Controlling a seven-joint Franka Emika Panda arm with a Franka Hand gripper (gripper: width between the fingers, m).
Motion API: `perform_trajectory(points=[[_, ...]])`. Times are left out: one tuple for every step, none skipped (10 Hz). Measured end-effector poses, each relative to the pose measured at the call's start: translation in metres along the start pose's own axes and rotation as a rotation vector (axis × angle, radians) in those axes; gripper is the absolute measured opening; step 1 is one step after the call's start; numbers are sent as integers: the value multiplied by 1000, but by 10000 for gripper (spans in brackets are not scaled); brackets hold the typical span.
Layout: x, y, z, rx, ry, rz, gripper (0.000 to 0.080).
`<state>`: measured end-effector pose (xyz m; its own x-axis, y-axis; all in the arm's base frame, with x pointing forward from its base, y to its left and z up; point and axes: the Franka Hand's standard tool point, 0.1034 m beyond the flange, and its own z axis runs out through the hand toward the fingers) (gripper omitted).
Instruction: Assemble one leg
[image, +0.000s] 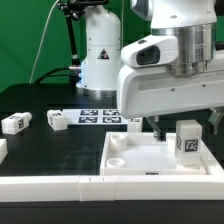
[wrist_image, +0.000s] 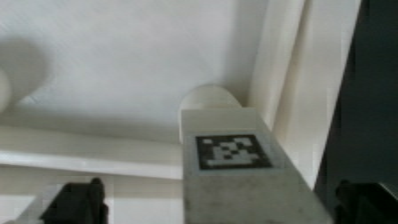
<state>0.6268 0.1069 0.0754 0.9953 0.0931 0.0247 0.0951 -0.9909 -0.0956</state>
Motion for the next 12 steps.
perform_trajectory(points=[[0,-3,0,1,0,-4,541],[0,-3,0,1,0,-4,541],[0,-3,0,1,0,-4,353],[0,-3,0,1,0,-4,290],[0,-3,0,3,0,15,290],[0,-3,0,3,0,36,290],[0,-3,0,3,0,34,290],[0,-3,1,4,0,67,290],[-1,-4,1,6,-1,145,290],[-2,-8,2,12,2,325,290],[-2,-10,2,17,5,447,291],[-2,-12,3,21,3,610,291]])
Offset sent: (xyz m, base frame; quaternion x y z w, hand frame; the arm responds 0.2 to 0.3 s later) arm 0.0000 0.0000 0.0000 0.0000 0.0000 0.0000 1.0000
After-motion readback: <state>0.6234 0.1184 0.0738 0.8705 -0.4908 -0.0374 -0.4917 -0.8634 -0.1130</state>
